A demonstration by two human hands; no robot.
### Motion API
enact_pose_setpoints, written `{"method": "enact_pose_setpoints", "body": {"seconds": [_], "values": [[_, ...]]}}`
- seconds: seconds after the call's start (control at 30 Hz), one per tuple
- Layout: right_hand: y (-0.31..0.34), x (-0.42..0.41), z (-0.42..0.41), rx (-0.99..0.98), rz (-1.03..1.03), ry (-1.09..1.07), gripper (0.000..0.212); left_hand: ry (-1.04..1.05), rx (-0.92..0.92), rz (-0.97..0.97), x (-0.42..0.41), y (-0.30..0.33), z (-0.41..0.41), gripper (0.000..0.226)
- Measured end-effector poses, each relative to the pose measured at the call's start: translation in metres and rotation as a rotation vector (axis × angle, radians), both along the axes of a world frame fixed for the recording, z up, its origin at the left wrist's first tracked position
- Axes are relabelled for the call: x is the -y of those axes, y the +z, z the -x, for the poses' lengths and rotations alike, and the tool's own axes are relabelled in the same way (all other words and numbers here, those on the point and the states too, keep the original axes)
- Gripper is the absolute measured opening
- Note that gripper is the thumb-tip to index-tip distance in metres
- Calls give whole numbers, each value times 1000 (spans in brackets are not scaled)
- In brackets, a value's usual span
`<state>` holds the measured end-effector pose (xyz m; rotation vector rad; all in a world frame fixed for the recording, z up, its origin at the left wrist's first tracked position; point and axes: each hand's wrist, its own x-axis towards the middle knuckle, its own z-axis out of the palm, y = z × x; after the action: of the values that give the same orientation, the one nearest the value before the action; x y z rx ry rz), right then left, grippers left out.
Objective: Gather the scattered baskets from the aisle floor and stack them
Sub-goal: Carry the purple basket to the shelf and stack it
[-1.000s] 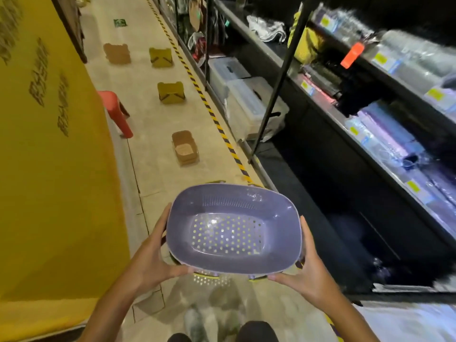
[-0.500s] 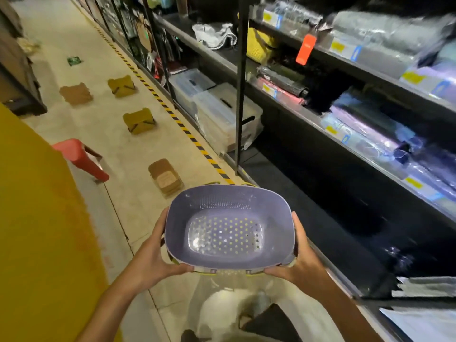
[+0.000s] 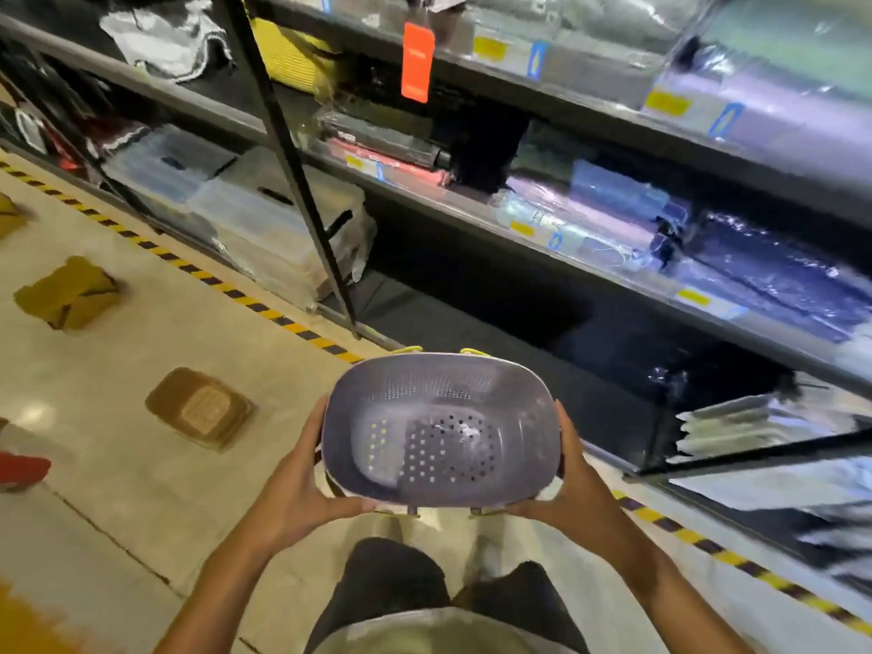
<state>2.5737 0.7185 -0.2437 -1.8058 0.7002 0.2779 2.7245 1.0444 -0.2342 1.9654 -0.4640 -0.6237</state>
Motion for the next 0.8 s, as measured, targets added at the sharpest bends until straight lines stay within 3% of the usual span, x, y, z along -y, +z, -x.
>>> {"method": "enact_pose_setpoints", "body": {"seconds": [0.07,0.2,0.33,0.57,0.73,0.8], "values": [[-3,-8,-5,71,64,3,96,-78,-18,-5,10,-12,-28,131],[-30,-14,3,79,16,-204,129,-208,-66,-33,36,-44,-76,136],[-64,-9,4,56,-35,-326,139,-328,-125,-91,65,-85,-104,140],[-195,27,0,-15,-314,-468,136,-377,-269,-152,121,-226,-119,136],[-301,50,-6,31,-104,-352,117,-408,-320,-178,141,-344,-122,139],[-341,58,-9,45,-146,-372,120,-412,-299,-176,146,-381,-122,139]]}}
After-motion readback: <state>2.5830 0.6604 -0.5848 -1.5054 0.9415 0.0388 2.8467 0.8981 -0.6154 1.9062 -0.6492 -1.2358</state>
